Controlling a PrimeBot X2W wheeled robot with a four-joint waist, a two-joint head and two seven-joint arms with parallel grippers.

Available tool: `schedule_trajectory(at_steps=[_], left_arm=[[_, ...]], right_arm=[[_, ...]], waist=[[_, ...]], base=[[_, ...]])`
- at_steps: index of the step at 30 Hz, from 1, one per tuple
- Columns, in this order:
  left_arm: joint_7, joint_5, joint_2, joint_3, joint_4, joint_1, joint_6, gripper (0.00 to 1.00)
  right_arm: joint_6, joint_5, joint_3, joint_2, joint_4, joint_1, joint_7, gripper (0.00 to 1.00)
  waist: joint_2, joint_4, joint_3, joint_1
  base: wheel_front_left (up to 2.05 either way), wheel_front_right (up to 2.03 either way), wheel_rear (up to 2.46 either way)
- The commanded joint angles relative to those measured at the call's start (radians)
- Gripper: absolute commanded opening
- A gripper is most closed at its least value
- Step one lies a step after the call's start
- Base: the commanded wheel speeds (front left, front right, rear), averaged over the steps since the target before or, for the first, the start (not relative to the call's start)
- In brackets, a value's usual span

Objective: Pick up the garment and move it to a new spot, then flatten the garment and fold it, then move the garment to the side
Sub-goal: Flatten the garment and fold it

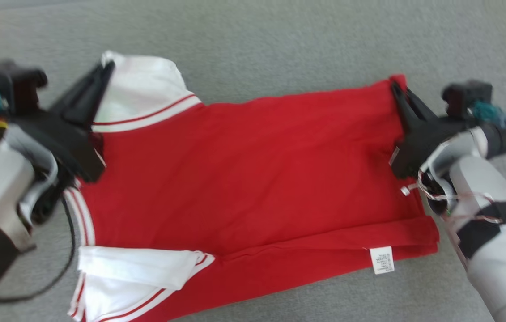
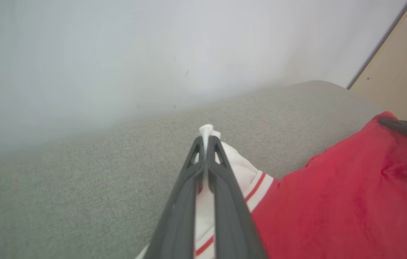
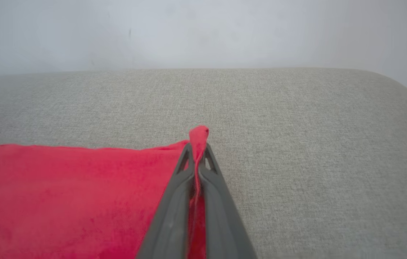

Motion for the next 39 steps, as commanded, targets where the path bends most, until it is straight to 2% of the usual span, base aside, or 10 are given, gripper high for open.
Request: schedule_trajectory(at_steps=[1, 9, 15, 21, 28, 31, 32, 33, 34, 39], left_arm=[[-0.007, -0.009, 0.001, 0.002, -0.007, 0.017, 0.006, 0.0], [-0.051, 0.006, 0.034, 0.09, -0.233, 0.228, 0.104, 0.0], [-0.051, 0.098, -0.014, 0.249, -0.416, 0.461, 0.177, 0.0], [-0.051, 0.176, -0.062, 0.335, -0.483, 0.663, 0.194, 0.0], [-0.051, 0.219, -0.14, 0.447, -0.496, 0.873, 0.174, 0.0], [-0.052, 0.241, -0.165, 0.465, -0.477, 0.921, 0.163, 0.0], [-0.051, 0.247, -0.177, 0.477, -0.468, 0.933, 0.163, 0.09], [-0.052, 0.255, -0.188, 0.49, -0.461, 0.949, 0.162, 0.32], [-0.052, 0.265, -0.196, 0.499, -0.453, 0.96, 0.159, 1.0], [-0.052, 0.325, -0.257, 0.591, -0.429, 1.009, 0.14, 1.0]], right_arm=[[-0.002, 0.004, -0.001, -0.01, -0.001, 0.013, -0.006, 0.0], [-0.002, 0.01, 0.001, -0.05, -0.01, 0.116, -0.102, 0.0], [-0.002, 0.031, -0.031, -0.067, -0.009, 0.19, -0.147, 0.0], [-0.002, 0.053, -0.056, -0.081, -0.026, 0.26, -0.163, 0.0], [-0.002, 0.066, -0.079, -0.091, -0.088, 0.365, -0.169, 0.0], [-0.002, 0.066, -0.089, -0.093, -0.11, 0.398, -0.169, 1.0], [-0.002, 0.069, -0.094, -0.092, -0.12, 0.412, -0.17, 1.0], [-0.002, 0.074, -0.101, -0.091, -0.131, 0.424, -0.17, 1.0], [-0.002, 0.076, -0.104, -0.092, -0.144, 0.435, -0.17, 1.0], [-0.002, 0.074, -0.137, -0.096, -0.232, 0.504, -0.169, 1.0]], waist=[[0.0001, 0.042, -0.04, 0.0002], [0.0001, 0.08, -0.077, 0.0002], [0.0001, 0.105, -0.111, 0.0002], [0.0001, 0.112, -0.137, 0.0002], [0.0001, 0.113, -0.171, 0.0002], [0.0001, 0.114, -0.183, 0.0002], [0.0001, 0.116, -0.188, 0.0002], [0.0001, 0.117, -0.192, 0.0002], [0.0001, 0.118, -0.196, 0.0002], [0.0001, 0.118, -0.216, 0.0002]], base=[[0.0, 0.0, 0.0], [0.0, 0.0, 0.0], [0.0, 0.0, 0.0], [0.0, 0.0, 0.0], [0.0, 0.0, 0.0], [0.0, 0.0, 0.0], [0.0, 0.0, 0.0], [0.0, 0.0, 0.0], [0.0, 0.0, 0.0], [0.0, 0.0, 0.0]])
